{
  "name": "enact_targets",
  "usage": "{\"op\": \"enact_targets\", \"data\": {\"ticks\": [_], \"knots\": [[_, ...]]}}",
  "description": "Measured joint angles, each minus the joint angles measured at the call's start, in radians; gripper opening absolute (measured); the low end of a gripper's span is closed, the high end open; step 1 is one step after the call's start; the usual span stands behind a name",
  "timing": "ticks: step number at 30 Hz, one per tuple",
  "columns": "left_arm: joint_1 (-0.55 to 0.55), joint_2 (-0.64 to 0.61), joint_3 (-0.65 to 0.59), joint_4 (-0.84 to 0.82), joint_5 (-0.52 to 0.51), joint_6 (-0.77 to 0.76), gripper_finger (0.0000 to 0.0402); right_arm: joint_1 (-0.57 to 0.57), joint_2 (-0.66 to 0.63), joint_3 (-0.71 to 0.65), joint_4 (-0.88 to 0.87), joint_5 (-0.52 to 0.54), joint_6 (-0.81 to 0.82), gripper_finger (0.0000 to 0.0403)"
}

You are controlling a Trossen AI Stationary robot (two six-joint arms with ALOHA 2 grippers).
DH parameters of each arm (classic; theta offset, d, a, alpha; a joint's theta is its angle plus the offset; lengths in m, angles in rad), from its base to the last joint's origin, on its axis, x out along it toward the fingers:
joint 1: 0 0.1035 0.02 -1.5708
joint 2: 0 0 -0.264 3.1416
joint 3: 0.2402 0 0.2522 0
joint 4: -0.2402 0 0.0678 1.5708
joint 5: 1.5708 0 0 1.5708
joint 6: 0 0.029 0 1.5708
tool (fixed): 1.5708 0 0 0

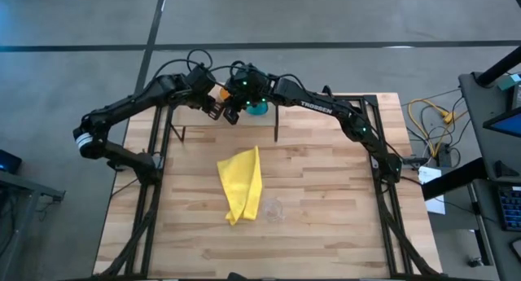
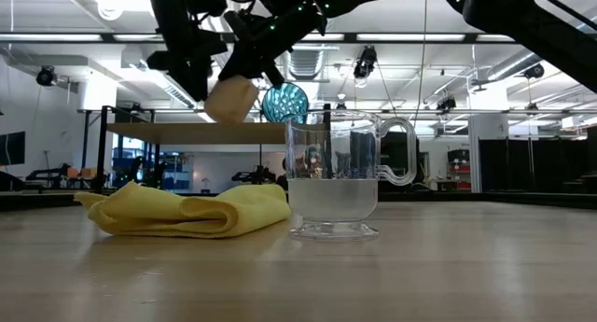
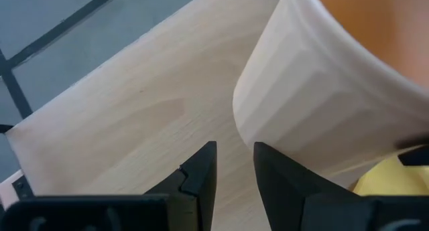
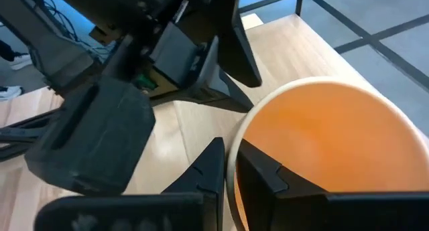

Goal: Stack small to large cups/mugs on shelf
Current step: Put the orange mug on the shelf

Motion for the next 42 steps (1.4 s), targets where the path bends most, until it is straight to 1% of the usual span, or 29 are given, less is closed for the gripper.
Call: {"op": "enact_targets", "data": {"ticks": [8, 18, 33, 37, 42], "knots": [[0.019, 0.0, 0.0, 0.02, 0.016, 0.001, 0.0088, -0.009, 0.0, 0.0, 0.019, -0.003, 0.0, 0.0031], [0.018, -0.001, 0.001, 0.02, 0.033, -0.003, 0.0088, -0.014, 0.0, 0.0, 0.024, -0.032, 0.026, 0.0062], [0.019, -0.035, 0.0, 0.003, 0.032, -0.003, 0.0088, -0.012, 0.0, 0.0, 0.061, -0.029, 0.012, 0.0063], [0.019, -0.039, 0.0, -0.029, 0.009, -0.004, 0.0088, -0.011, 0.0, 0.0, 0.062, -0.029, 0.018, 0.0064], [0.019, -0.055, -0.001, -0.042, 0.007, -0.004, 0.0088, -0.003, 0.0, 0.0, 0.066, -0.029, 0.027, 0.0064]]}}
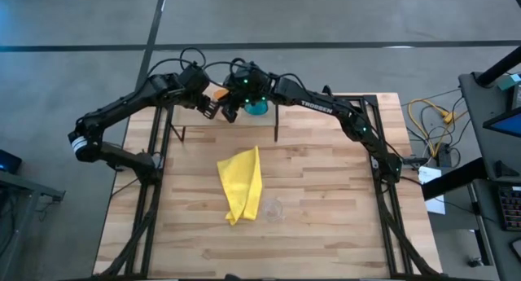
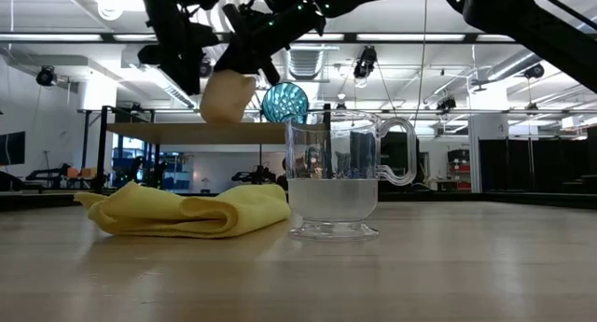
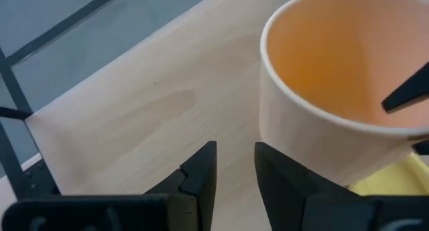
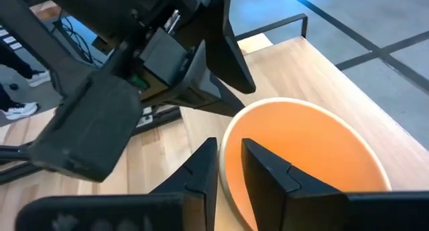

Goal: Stack small to large cups/mugs on shelf
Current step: Put the orange mug on the shelf

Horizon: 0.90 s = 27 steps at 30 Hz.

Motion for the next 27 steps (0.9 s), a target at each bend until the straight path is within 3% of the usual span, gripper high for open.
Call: {"op": "enact_targets", "data": {"ticks": [17, 23, 27], "knots": [[-0.001, -0.041, 0.0, -0.036, 0.0, 0.005, 0.0088, 0.02, 0.0, 0.0, 0.042, 0.006, 0.022, 0.0063], [0.0, -0.074, 0.0, -0.079, -0.026, 0.021, 0.0088, 0.033, -0.01, 0.005, 0.04, -0.103, 0.065, 0.0063], [0.0, -0.11, 0.0, -0.096, -0.047, 0.021, 0.0088, 0.062, -0.037, 0.005, 0.004, -0.111, 0.056, 0.0058]]}}
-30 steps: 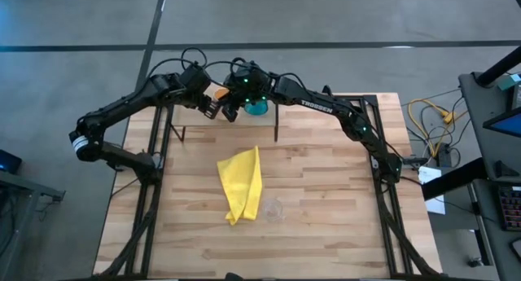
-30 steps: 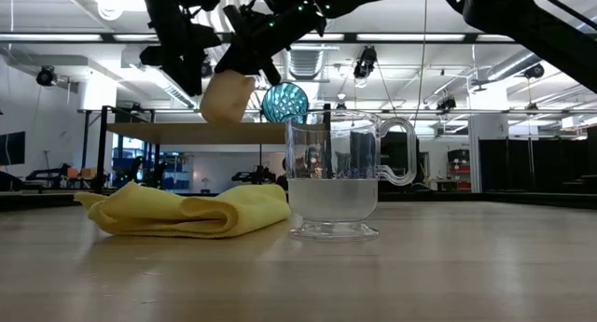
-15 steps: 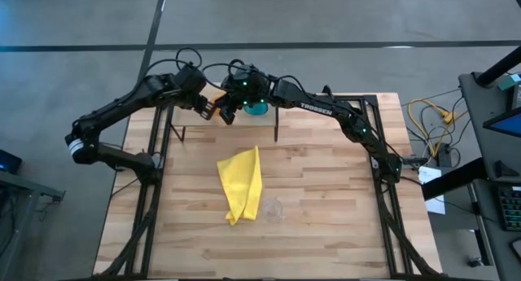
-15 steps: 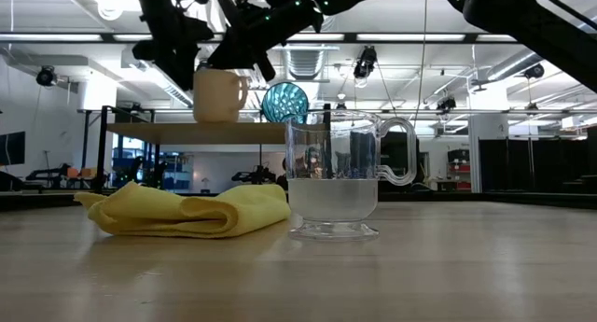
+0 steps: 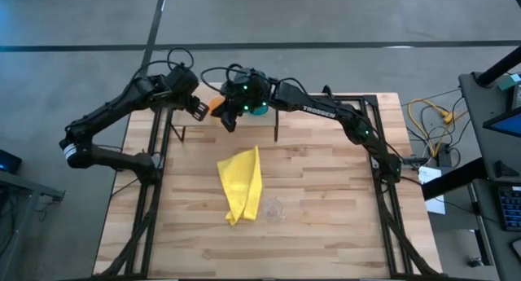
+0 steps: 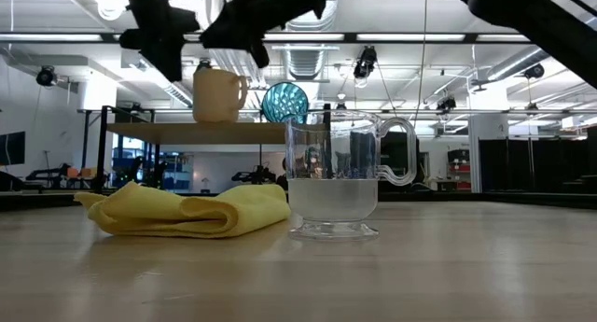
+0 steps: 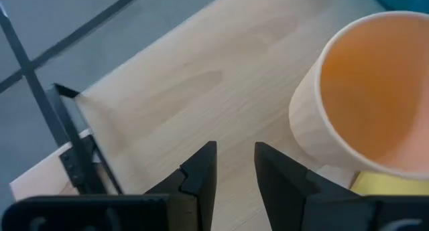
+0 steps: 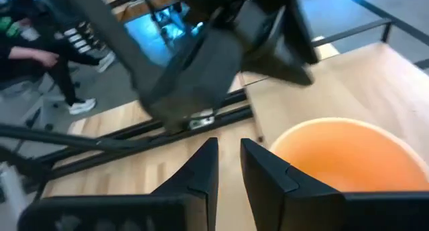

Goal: Stack small to large cups/mugs on shelf
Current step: Put the orange mug on the shelf

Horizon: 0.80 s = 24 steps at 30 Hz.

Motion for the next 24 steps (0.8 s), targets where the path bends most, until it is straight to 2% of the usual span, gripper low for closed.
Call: {"op": "enact_targets", "data": {"ticks": [6, 10, 16, 19, 24], "knots": [[0.0, -0.093, 0.0, -0.026, -0.005, -0.002, 0.0088, 0.072, -0.053, 0.002, -0.129, 0.027, -0.065, 0.0012], [0.0, -0.15, 0.001, -0.023, -0.006, -0.022, 0.0079, 0.121, -0.044, 0.002, -0.133, 0.155, -0.13, 0.0008], [0.0, -0.197, -0.001, -0.018, -0.006, -0.021, 0.0025, 0.117, 0.011, -0.001, -0.161, 0.328, -0.106, 0.0008], [0.0, -0.202, -0.002, -0.021, -0.006, -0.019, 0.0004, 0.104, 0.023, -0.002, -0.146, 0.34, -0.106, 0.0008], [0.0, -0.194, -0.002, -0.021, -0.005, -0.011, 0.0001, 0.09, 0.023, 0.002, -0.137, 0.34, -0.102, 0.0008]]}}
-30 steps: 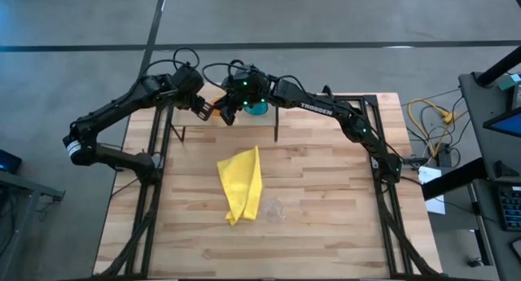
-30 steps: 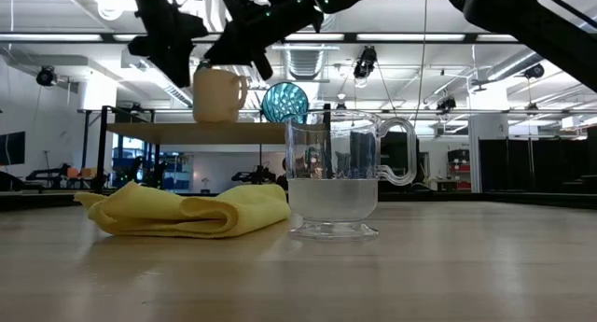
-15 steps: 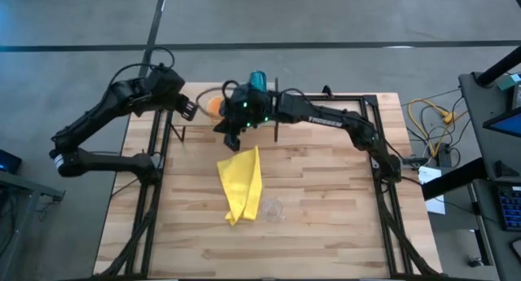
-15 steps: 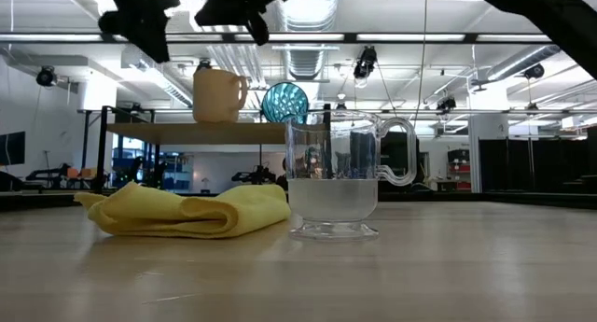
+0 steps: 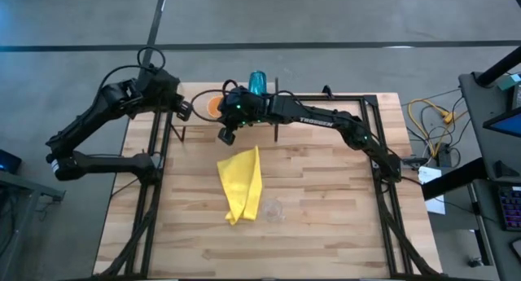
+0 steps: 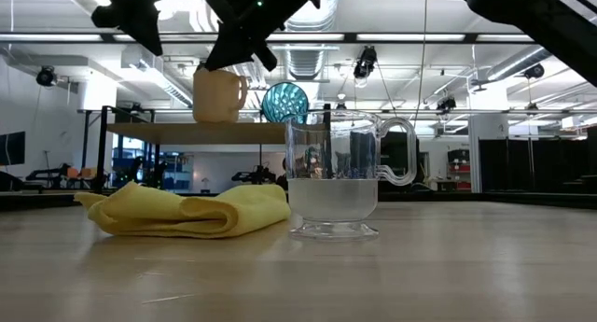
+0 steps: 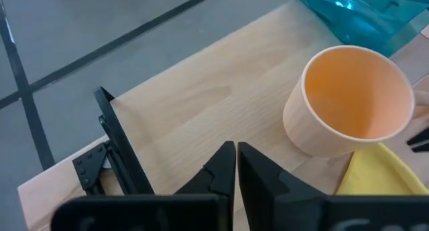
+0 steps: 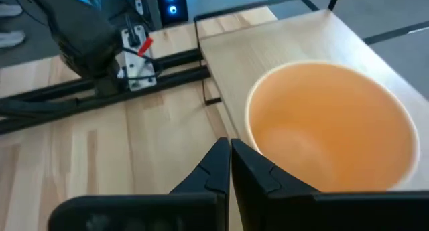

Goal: Stack small to large cups/mugs on shelf
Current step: Put the orange mug on the shelf

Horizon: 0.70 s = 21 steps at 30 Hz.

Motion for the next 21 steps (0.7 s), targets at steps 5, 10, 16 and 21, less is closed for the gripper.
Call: {"op": "enact_targets", "data": {"ticks": [5, 10, 16, 21], "knots": [[0.0, 0.018, 0.0, 0.001, 0.0, 0.014, 0.0, -0.006, 0.001, 0.0, 0.014, -0.001, 0.005, 0.0008], [0.0, 0.031, 0.0, 0.002, 0.0, 0.014, 0.0, -0.017, 0.001, -0.003, 0.017, -0.002, 0.006, 0.0008], [0.0, 0.041, 0.0, 0.002, 0.0, 0.016, 0.0, -0.046, 0.001, -0.003, 0.047, 0.0, 0.008, 0.0008], [0.0, 0.041, 0.0, 0.003, 0.0, 0.017, 0.0, -0.066, 0.001, -0.003, 0.055, -0.009, 0.013, 0.0008]]}}
